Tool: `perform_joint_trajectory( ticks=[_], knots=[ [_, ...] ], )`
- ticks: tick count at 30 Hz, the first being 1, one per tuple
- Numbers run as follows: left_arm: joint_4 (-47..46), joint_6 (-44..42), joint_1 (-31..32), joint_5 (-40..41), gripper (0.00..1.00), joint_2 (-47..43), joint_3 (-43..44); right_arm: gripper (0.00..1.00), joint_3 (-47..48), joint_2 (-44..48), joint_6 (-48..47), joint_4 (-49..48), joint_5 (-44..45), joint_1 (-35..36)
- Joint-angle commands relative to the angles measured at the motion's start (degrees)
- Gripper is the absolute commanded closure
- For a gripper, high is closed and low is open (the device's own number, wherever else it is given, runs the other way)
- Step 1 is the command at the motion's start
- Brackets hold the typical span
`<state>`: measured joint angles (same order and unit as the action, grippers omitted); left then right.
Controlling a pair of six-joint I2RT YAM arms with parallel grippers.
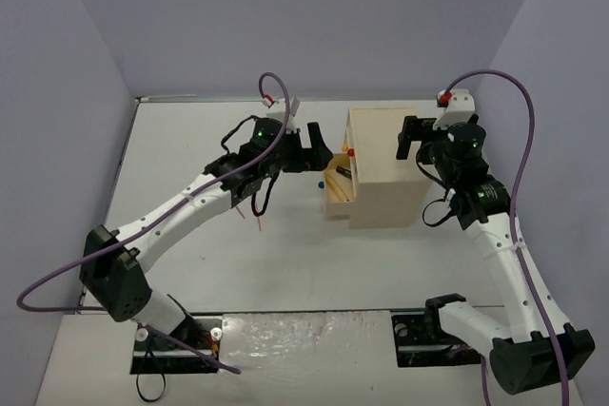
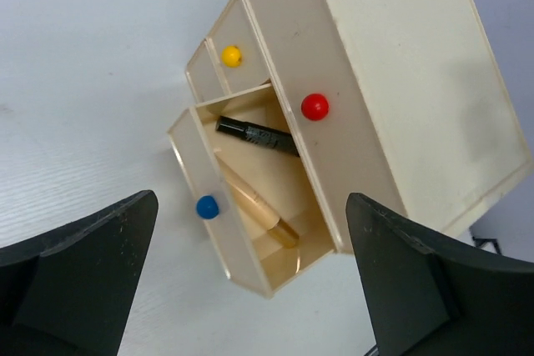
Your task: Organize the makeup
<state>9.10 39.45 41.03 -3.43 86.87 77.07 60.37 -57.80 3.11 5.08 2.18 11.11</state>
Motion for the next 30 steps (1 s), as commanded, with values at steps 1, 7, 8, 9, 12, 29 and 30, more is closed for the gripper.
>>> perform_joint_trajectory(
  ticks=[1,7,8,9,12,29,30],
  knots=[
    [-2.28,-18.34,-1.37,-0.1,0.03,-5.29,-4.2,0.0,3.44,-3.5,1.55,-1.66,-5.61,-2.32],
    [-13.2,-29.45,-5.83,-12.45,0.03,-2.82,-11.05,0.0,3.86,-7.75,3.79,-1.62,-13.97,-7.19],
    [-13.94,-30.38,-6.66,-14.94,0.03,-1.89,-11.14,0.0,3.96,-8.4,3.75,-1.57,-14.44,-7.24],
    [-15.23,-31.12,-7.87,-18.33,0.03,-0.39,-11.03,0.0,4.04,-8.74,3.74,-1.61,-15.05,-7.28],
    [-17.54,-33.5,-10.7,-26.96,0.06,4.65,-9.75,0.0,4.18,-9.96,3.52,-1.57,-16.24,-7.38],
    [-15.79,-47.87,-7.95,-37.18,0.19,18.63,4.58,0.0,4.56,-15.26,3.48,-1.39,-23.1,-7.51],
    [-15.54,-48.23,-7.65,-37.23,0.19,19.31,5.54,0.01,4.58,-15.67,3.53,-1.34,-23.57,-7.51]
  ],
)
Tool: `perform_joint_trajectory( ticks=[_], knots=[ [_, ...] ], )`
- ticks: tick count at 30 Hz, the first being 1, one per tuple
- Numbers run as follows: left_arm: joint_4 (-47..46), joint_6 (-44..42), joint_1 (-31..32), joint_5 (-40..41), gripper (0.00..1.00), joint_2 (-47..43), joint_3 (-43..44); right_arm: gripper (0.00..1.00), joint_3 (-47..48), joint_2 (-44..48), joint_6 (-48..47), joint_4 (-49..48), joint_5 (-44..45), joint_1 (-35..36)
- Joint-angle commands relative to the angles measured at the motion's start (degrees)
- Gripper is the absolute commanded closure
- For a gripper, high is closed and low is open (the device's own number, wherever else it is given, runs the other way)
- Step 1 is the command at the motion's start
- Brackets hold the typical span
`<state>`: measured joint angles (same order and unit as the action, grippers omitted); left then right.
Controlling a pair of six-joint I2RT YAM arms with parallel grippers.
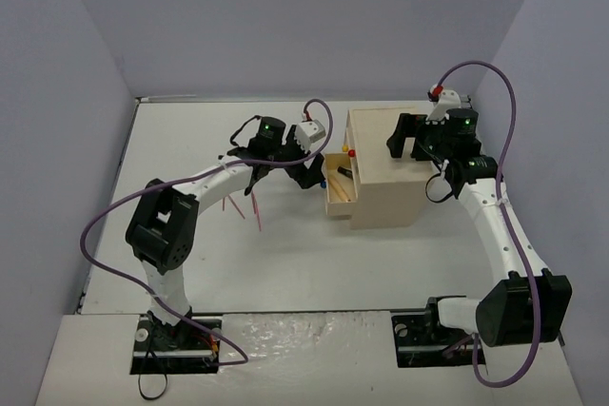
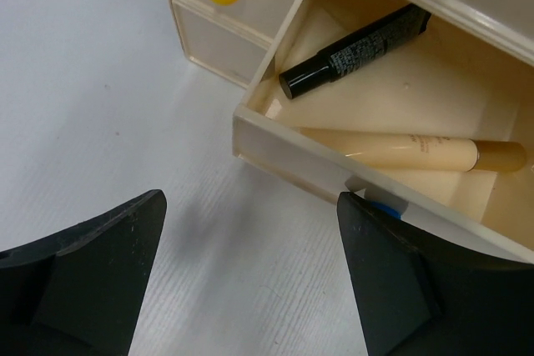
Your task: Organize the makeup
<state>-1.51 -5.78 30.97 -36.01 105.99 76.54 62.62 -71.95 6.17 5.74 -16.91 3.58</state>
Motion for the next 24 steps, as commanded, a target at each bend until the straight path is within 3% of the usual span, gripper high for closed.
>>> perform_joint_trajectory(
  ticks=[1,10,19,24],
  knots=[
    [-4.57,-3.34,2.8,-4.84,0.19,1.01,7.22,0.01,2.33,-1.78,0.46,-1.96,-4.94,0.06],
    [-3.8,-1.69,5.98,-5.61,0.19,7.68,16.0,0.01,2.24,-2.23,0.97,-1.87,-5.84,0.38],
    [-14.55,8.78,8.04,-0.6,0.19,11.21,17.09,0.01,1.63,-1.24,1.63,-1.87,-1.7,0.55],
    [-16.54,11.04,7.29,2.87,0.18,8.14,13.94,0.01,2.19,0.11,1.06,-1.84,0.77,0.46]
  ],
)
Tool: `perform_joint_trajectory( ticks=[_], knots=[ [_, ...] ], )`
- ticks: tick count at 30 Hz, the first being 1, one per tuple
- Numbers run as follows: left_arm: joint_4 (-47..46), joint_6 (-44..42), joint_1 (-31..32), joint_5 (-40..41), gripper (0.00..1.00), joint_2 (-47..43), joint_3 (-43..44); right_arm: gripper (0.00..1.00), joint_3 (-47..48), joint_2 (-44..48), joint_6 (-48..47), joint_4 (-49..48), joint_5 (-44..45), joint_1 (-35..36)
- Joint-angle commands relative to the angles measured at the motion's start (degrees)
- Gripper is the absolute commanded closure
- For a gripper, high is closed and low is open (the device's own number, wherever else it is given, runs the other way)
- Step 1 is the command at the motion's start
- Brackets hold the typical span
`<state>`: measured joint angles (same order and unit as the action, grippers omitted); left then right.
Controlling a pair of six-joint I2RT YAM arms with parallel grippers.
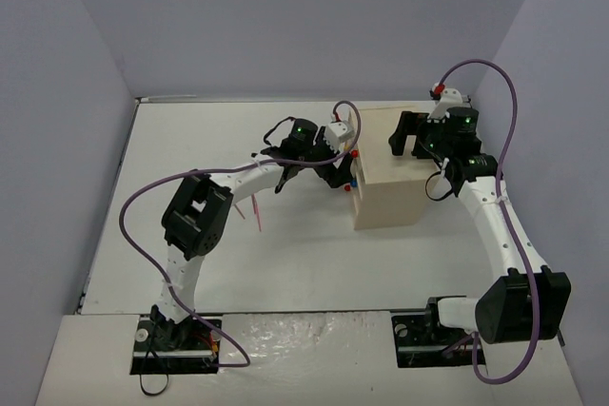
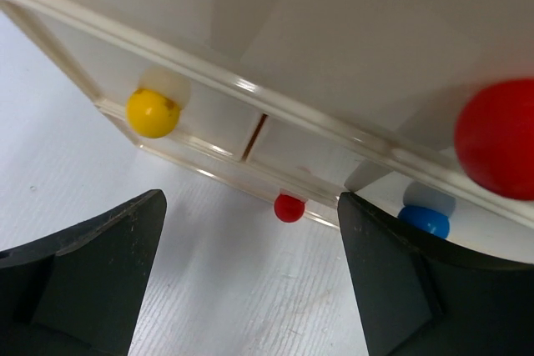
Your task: Organize the makeup
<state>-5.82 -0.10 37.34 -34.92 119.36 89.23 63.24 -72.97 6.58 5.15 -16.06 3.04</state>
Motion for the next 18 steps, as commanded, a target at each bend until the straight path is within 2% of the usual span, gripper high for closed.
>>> perform_joint_trajectory(
  ticks=[1,3,9,15,18],
  knots=[
    [-12.28,6.31,0.57,2.84,0.18,-6.2,0.28,0.01,1.74,1.28,0.51,-1.24,0.38,0.96],
    [-12.5,8.12,-0.01,6.14,0.15,-8.75,-2.69,0.01,2.03,1.71,0.08,-1.19,1.41,0.98],
    [-16.76,26.83,-3.28,13.54,0.13,-16.99,-14.76,0.0,2.75,2.89,-1.61,-1.1,5.24,1.0],
    [-23.42,47.27,-3.33,9.66,0.14,-16.43,-21.36,0.0,4.1,3.3,-3.65,-1.03,7.03,1.17],
    [-26.3,51.44,-3.18,7.56,0.19,-13.35,-22.24,0.0,4.71,3.83,-4.96,-1.1,7.49,1.25]
  ],
)
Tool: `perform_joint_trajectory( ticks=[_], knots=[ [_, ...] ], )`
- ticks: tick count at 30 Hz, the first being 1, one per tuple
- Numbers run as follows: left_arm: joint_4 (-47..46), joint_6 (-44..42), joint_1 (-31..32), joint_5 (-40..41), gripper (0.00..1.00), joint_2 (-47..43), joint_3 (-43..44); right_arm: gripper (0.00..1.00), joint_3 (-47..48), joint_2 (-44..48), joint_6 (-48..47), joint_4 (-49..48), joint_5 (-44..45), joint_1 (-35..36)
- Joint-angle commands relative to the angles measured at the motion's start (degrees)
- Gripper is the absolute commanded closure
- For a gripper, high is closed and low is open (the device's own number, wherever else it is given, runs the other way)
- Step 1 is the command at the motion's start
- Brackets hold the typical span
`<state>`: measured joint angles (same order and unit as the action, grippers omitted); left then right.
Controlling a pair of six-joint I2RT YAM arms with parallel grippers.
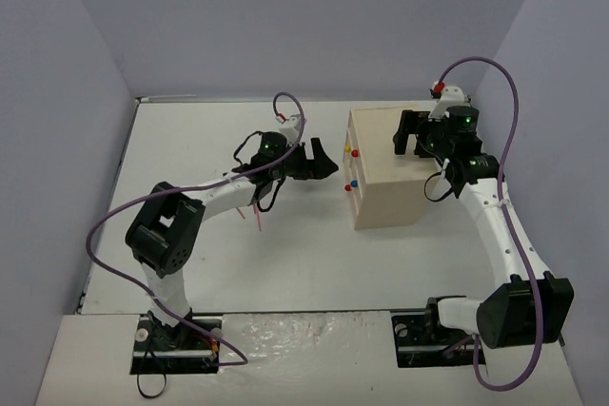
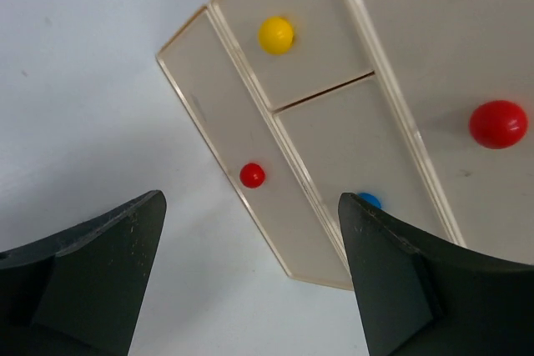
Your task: Organize the makeup
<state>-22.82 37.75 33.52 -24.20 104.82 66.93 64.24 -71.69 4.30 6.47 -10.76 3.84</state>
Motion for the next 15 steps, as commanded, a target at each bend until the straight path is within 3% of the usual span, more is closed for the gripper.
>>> perform_joint_trajectory(
  ticks=[1,8,15],
  knots=[
    [-9.64,14.77,0.62,-3.55,0.2,2.17,0.21,0.0,4.03,2.73,-3.13,-2.47,2.27,0.55],
    [-15.96,20.04,0.58,-5.89,0.27,8.96,1.95,0.0,5.37,3.64,-6.46,-2.94,3.49,4.29],
    [-22.97,22.26,0.69,-8.89,0.41,13.44,3.62,0.0,3.27,3.91,-5.8,-4.21,1.45,6.71]
  ],
)
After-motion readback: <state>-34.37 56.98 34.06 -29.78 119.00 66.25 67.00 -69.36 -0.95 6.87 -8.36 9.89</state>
